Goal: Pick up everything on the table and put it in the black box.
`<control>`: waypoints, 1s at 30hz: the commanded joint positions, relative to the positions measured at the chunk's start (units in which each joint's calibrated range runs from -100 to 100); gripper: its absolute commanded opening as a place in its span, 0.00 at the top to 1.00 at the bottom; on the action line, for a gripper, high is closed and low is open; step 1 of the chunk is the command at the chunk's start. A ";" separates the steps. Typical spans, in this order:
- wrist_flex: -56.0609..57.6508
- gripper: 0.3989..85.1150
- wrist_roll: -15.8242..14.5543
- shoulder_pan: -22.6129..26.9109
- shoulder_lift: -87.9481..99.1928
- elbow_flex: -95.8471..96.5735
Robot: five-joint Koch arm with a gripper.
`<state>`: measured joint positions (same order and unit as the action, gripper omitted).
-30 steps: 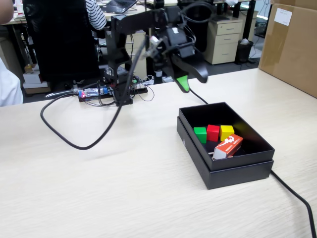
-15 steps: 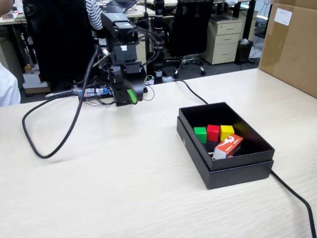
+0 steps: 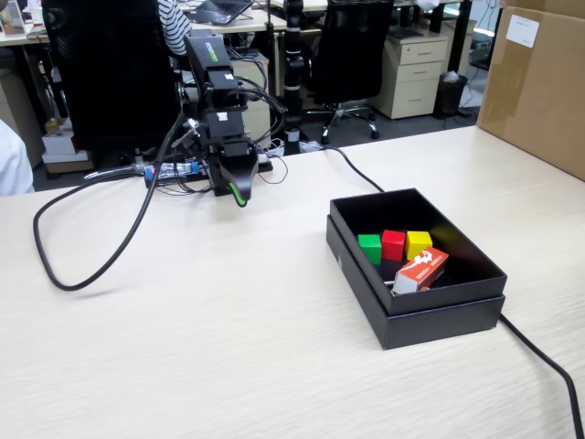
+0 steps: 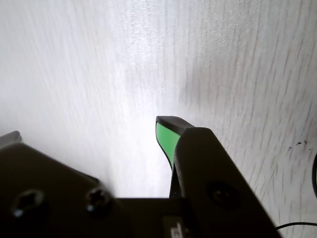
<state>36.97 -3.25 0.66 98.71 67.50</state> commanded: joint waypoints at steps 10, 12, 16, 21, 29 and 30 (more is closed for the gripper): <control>-23.71 0.39 1.81 0.00 1.29 16.72; -27.25 0.39 2.59 0.05 1.29 19.71; -34.94 0.39 5.03 -0.10 1.29 29.23; -35.03 0.40 6.01 0.05 1.29 28.87; -35.12 0.41 5.86 -0.10 1.29 28.78; -35.03 0.41 5.91 -0.10 1.29 28.78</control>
<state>0.58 1.98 0.61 100.00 94.34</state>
